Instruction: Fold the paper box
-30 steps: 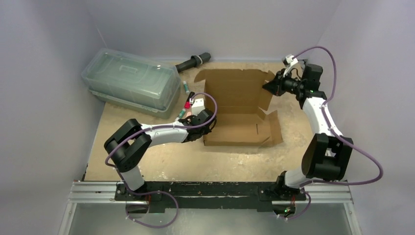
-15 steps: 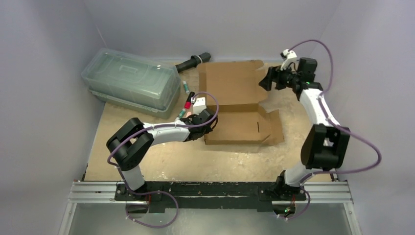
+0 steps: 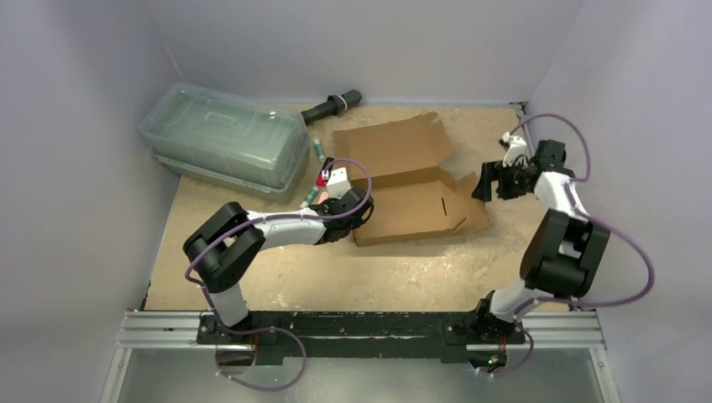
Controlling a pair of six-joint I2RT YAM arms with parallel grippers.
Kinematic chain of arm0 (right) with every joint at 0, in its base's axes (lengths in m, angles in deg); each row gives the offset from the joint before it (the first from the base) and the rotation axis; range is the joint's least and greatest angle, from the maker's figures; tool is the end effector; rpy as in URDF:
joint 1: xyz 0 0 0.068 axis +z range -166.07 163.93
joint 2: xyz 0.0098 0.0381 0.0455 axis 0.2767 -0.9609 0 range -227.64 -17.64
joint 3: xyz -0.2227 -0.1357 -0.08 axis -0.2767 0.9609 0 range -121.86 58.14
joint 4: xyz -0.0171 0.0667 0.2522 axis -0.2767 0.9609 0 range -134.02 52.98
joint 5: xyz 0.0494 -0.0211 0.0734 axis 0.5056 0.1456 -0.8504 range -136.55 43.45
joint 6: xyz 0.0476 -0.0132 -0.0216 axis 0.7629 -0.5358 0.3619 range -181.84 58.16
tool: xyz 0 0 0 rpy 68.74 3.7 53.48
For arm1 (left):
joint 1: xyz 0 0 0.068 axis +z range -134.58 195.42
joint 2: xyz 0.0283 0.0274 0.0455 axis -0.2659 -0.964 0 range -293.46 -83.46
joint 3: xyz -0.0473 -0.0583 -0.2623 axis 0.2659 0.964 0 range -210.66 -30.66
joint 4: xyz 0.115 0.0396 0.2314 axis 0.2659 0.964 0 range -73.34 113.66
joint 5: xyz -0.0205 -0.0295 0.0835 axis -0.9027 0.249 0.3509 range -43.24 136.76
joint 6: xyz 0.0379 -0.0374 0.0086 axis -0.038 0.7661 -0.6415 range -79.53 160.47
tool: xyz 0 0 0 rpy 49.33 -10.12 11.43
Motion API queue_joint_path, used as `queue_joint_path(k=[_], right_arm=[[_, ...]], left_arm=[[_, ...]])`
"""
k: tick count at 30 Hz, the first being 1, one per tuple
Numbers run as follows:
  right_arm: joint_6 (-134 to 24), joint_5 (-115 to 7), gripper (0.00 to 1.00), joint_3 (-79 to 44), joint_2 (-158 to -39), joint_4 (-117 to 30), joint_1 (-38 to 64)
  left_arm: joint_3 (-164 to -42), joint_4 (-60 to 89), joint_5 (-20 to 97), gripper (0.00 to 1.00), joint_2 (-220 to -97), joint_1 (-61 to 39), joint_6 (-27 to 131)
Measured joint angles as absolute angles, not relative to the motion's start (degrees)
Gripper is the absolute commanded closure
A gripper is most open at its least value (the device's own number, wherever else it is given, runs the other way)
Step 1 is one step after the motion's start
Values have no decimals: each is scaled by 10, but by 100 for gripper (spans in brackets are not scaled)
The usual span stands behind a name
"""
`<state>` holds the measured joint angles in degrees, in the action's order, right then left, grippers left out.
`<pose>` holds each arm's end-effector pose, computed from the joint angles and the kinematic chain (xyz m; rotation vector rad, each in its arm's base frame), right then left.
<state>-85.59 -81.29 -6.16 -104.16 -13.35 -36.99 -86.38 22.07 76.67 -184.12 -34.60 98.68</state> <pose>0.3021 -0.0938 0.2575 -0.2981 2.2947 0.3724 0.2395 -0.2580 0.1616 -0.3871 2.2896 -0.3132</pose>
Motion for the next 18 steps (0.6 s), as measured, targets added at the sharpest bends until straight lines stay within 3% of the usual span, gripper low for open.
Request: queue_joint_path(k=[4,6,9,11,13,18], right_arm=[[-868,-783,13,-39,-1123,-112,-370],[-872,-776,23,-39,-1141,-111,-370],[-880,-778,54,-43,-1159,-104,-370],[-884,-784,83,-46,-1168,-101,-370],[-886,-790,100,-46,-1171,-98,-370],[-872,-797,100,-42,-1129,-102,-366]], left_arm=[[-864,220,770,100,-1841,-346,995],[-864,221,771,100,-1841,-346,997],[-864,221,771,100,-1841,-346,999],[-864,221,771,100,-1842,-346,999],[-864,222,772,100,-1842,-346,999],[-884,232,771,100,-1855,-348,996]])
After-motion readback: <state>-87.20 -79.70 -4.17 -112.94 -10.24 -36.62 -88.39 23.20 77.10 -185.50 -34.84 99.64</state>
